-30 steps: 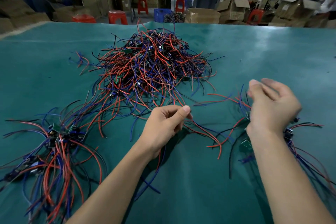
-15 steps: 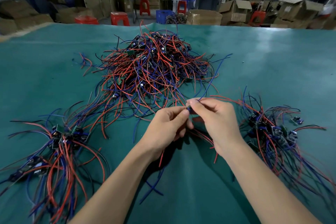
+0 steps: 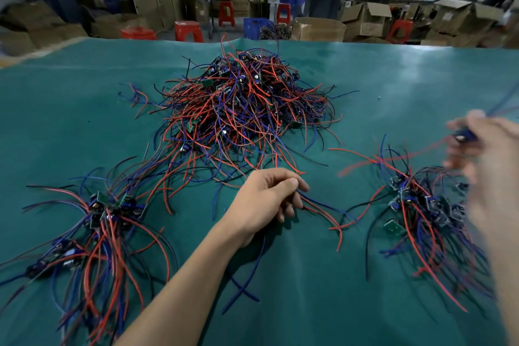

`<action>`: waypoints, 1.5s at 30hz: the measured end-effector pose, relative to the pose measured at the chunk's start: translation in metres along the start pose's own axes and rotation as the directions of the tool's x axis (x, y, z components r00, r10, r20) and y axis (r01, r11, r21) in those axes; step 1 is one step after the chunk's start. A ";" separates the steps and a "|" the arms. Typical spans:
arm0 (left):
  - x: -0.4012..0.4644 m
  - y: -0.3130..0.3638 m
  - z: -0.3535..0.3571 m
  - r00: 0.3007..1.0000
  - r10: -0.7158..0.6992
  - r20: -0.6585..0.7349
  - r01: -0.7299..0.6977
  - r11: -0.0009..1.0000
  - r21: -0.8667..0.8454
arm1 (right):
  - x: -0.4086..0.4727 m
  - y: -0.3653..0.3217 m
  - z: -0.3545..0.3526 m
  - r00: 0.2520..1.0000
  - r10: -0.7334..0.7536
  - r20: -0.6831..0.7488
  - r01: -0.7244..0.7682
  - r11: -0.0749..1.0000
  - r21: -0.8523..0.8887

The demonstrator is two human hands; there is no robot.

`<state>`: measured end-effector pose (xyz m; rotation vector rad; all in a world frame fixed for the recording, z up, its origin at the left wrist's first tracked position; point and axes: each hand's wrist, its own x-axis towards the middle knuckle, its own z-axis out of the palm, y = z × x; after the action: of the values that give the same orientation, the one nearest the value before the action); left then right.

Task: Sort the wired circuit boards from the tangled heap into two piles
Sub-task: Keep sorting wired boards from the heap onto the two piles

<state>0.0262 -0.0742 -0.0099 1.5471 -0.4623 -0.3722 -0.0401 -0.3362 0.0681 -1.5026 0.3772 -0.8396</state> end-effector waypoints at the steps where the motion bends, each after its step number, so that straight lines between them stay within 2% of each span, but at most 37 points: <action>1: 0.000 0.000 0.000 1.000 -0.003 -0.011 0.003 1.000 -0.006 | 0.007 0.003 -0.015 0.999 0.040 0.014 -0.039 0.994 -0.099; 4: 0.000 0.000 0.002 1.000 -0.003 -0.011 0.003 1.000 0.002 | 0.024 0.012 -0.051 0.983 0.172 0.068 -0.127 0.894 -0.429; 6: 0.000 0.000 0.002 1.000 -0.008 -0.019 0.008 1.000 -0.010 | 0.024 0.011 -0.060 0.975 0.195 0.111 -0.092 0.799 -0.594; 7: 0.000 0.000 0.001 1.000 -0.014 -0.024 0.014 1.000 -0.017 | 0.021 0.009 -0.061 0.970 0.193 0.148 -0.041 0.728 -0.685; 9: 0.001 0.000 0.001 0.999 -0.024 -0.031 0.023 1.000 -0.017 | 0.015 0.006 -0.054 0.967 0.152 0.203 0.107 0.479 -0.871; 10: 0.001 0.000 0.001 0.999 -0.025 -0.032 0.024 1.000 -0.014 | 0.014 0.004 -0.047 0.970 0.090 0.224 0.179 0.350 -0.919; 11: 0.001 0.000 0.002 0.999 -0.024 -0.032 0.024 1.000 -0.012 | 0.012 0.001 -0.035 0.965 0.008 0.264 0.251 0.279 -0.927; 12: 0.001 0.000 0.002 0.999 -0.024 -0.032 0.024 1.000 -0.014 | 0.011 -0.003 -0.019 0.946 -0.054 0.321 0.322 0.290 -0.901; 13: 0.001 0.000 0.002 0.999 -0.026 -0.035 0.026 1.000 -0.017 | 0.009 -0.006 0.000 0.918 -0.076 0.388 0.389 0.354 -0.851; 15: 0.002 -0.001 0.002 0.999 -0.033 -0.041 0.032 0.999 -0.026 | 0.007 -0.005 0.047 0.849 -0.022 0.528 0.474 0.474 -0.742; 17: 0.002 0.000 0.002 0.998 -0.035 -0.047 0.033 0.999 -0.033 | 0.006 0.005 0.098 0.796 0.049 0.603 0.481 0.554 -0.680; 18: 0.003 0.000 0.002 0.998 -0.033 -0.051 0.032 0.999 -0.034 | 0.007 0.013 0.123 0.800 0.091 0.593 0.412 0.635 -0.653; 20: 0.003 0.001 0.002 0.998 -0.034 -0.055 0.032 0.999 -0.037 | 0.008 0.030 0.164 0.831 0.214 0.513 0.138 0.815 -0.563; 22: 0.002 0.001 0.002 0.998 -0.036 -0.057 0.034 0.999 -0.043 | 0.008 0.045 0.191 0.839 0.331 0.432 -0.111 0.881 -0.460; 24: 0.002 0.001 0.003 0.998 -0.041 -0.055 0.038 0.998 -0.043 | 0.009 0.055 0.206 0.837 0.393 0.381 -0.227 0.883 -0.411; 27: 0.003 0.001 0.003 0.997 -0.045 -0.062 0.042 0.998 -0.045 | 0.011 0.058 0.212 0.867 0.395 0.303 -0.251 0.872 -0.420; 35: 0.005 0.000 0.004 0.992 -0.068 -0.110 0.058 0.993 -0.099 | 0.011 0.044 0.159 0.842 0.428 0.328 -0.349 0.897 -0.273; 42: 0.006 0.003 0.004 0.977 -0.063 -0.202 0.016 0.973 -0.231 | -0.028 0.037 0.093 0.784 0.379 0.491 -0.311 0.925 -0.218; 45: 0.006 0.004 0.003 0.973 -0.073 -0.219 0.005 0.955 -0.298 | -0.052 0.036 0.076 0.653 0.362 0.666 -0.207 0.931 -0.302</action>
<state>0.0295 -0.0798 -0.0057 1.2885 -0.1863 -0.2757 -0.0133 -0.2513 0.0255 -1.7713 0.1006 0.0877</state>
